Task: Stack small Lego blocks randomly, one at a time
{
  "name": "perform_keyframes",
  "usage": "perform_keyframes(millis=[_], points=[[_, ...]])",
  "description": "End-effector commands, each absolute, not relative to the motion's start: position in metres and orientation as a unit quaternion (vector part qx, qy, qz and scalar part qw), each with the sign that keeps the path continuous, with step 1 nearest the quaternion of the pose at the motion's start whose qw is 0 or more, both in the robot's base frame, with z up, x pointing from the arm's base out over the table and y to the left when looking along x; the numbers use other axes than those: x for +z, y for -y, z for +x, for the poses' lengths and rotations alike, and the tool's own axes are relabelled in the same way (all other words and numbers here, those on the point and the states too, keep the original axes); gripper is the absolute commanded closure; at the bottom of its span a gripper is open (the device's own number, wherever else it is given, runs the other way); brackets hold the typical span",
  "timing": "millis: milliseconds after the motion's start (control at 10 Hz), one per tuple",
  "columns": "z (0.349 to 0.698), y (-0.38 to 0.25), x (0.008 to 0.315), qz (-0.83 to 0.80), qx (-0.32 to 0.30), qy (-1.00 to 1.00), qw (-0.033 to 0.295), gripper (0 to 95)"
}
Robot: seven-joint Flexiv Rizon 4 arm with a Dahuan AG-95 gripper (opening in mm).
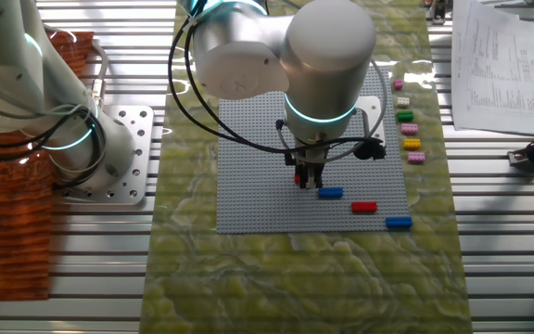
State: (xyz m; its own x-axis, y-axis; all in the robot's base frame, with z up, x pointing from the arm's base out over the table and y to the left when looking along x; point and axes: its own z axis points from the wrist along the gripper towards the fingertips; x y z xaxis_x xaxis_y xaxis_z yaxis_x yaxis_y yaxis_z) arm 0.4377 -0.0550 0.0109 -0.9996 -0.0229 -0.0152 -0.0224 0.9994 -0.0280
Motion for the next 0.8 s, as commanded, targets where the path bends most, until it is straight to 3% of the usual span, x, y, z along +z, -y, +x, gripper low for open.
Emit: perform_keyframes(millis=[100, 800], points=[[0.4391, 0.0561, -0.0206, -0.013, -0.013, -1.000, 0.009, 95.0], [0.4392, 0.0561, -0.0212, -0.012, -0.011, -1.000, 0.007, 95.0]])
